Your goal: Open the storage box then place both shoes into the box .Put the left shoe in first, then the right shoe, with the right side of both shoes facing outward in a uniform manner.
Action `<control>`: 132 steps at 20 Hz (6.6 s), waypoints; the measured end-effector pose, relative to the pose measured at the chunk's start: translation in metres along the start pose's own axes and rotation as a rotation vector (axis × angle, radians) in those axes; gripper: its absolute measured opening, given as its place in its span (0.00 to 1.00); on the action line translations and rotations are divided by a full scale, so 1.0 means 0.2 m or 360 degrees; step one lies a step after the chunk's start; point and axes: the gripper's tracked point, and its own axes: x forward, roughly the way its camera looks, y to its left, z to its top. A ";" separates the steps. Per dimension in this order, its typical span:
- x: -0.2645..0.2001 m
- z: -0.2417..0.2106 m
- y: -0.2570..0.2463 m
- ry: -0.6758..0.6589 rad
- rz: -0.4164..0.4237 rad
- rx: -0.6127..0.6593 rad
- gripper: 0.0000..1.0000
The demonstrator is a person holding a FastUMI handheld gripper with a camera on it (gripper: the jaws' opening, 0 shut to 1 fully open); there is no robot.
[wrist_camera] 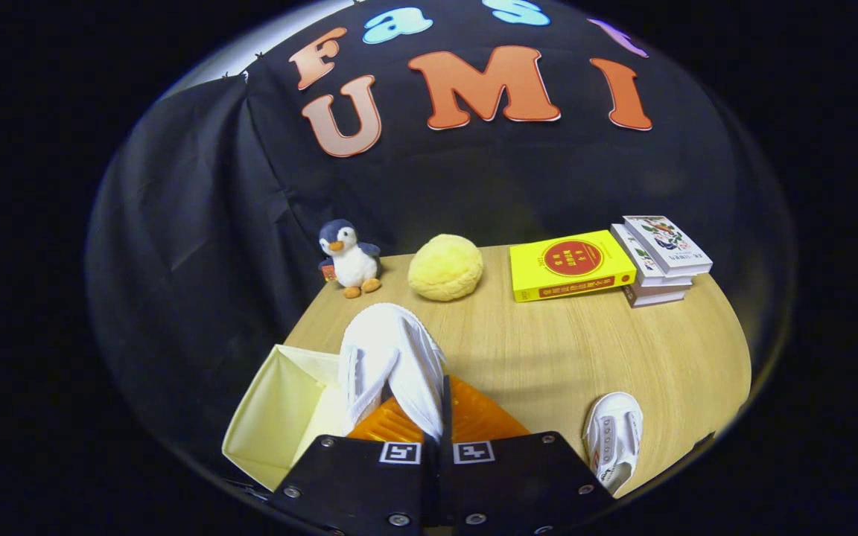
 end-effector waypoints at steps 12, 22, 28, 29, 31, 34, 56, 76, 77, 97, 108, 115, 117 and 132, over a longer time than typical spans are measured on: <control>0.23 -0.33 0.72 0.0360 0.0097 0.0055 0.02; 0.40 -0.67 0.74 0.0630 -0.0197 0.0123 0.03; 0.43 -0.82 0.77 0.0810 -0.0212 0.0226 0.05; 0.43 -0.84 0.80 0.0834 -0.0168 0.0255 0.07; 0.41 -0.88 0.83 0.0895 -0.0107 0.0260 0.14; 0.36 -0.86 0.83 0.0891 -0.0027 0.0196 0.16; -0.23 -0.47 -0.37 0.0285 -0.0007 0.0003 0.73; 0.00 -0.95 -1.43 0.0239 -0.0484 -0.0489 0.38; 0.02 -0.95 -1.43 0.0229 -0.0520 -0.0518 0.33; -0.08 -0.24 -0.92 0.0045 -0.0480 -0.0112 0.01; 0.01 -0.02 -0.11 0.0070 -0.0230 -0.0210 0.01; 0.12 -0.14 0.39 0.0176 -0.0126 -0.0257 0.01; 0.16 -0.20 0.48 0.0216 -0.0119 -0.0275 0.01; 0.18 -0.42 0.49 0.0400 -0.0284 -0.0271 0.03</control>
